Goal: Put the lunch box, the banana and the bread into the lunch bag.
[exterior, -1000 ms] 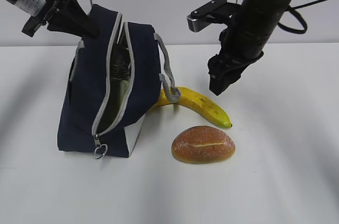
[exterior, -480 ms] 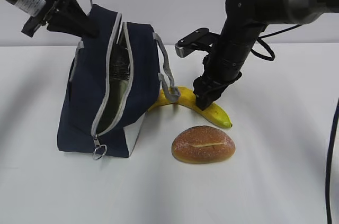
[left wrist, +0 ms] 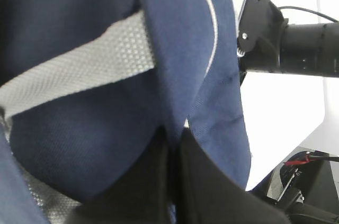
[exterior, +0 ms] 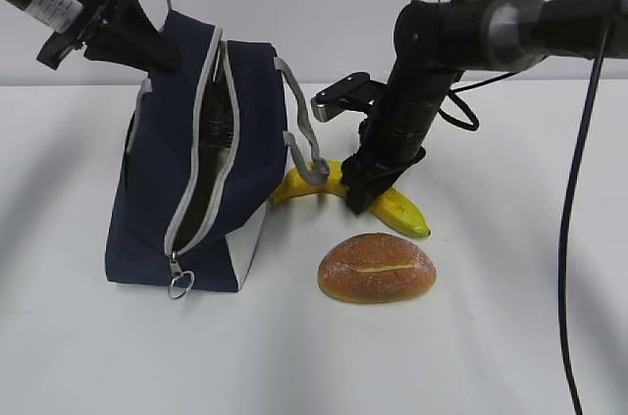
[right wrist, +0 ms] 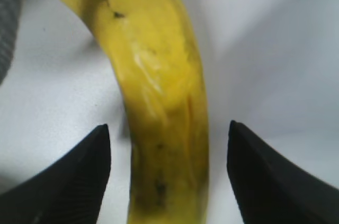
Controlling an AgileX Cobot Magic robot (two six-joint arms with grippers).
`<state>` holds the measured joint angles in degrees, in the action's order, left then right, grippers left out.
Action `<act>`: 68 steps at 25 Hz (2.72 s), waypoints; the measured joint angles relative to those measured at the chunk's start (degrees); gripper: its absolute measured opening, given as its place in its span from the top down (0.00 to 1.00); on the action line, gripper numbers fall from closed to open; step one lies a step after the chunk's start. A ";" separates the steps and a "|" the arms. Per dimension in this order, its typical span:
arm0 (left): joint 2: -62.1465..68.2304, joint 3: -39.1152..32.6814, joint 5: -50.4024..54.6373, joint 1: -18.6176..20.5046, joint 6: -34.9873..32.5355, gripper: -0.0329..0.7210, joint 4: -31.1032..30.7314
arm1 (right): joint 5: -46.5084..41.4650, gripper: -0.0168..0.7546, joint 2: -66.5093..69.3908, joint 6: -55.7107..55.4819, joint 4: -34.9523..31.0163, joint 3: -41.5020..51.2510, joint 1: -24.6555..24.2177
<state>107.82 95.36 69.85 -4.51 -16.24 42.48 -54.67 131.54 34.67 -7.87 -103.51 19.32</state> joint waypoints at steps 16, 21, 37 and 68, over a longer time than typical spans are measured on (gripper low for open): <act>0.00 0.00 0.00 0.00 0.00 0.96 -0.38 | 0.73 0.44 0.43 0.36 -0.26 -0.23 0.00; 0.00 0.00 0.00 0.00 0.00 0.96 -0.38 | 0.92 0.45 0.63 0.73 -0.28 -0.23 0.00; 0.00 0.00 0.00 0.00 0.00 0.96 -0.43 | 0.78 0.60 1.84 0.94 -0.38 -1.19 0.00; 0.00 0.00 0.00 0.05 0.00 0.96 -0.43 | -16.33 0.60 -22.56 -10.22 -20.78 -5.82 -14.66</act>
<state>107.82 95.36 69.85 -4.46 -16.24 42.05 -71.00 108.98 24.45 -28.66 -109.33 4.65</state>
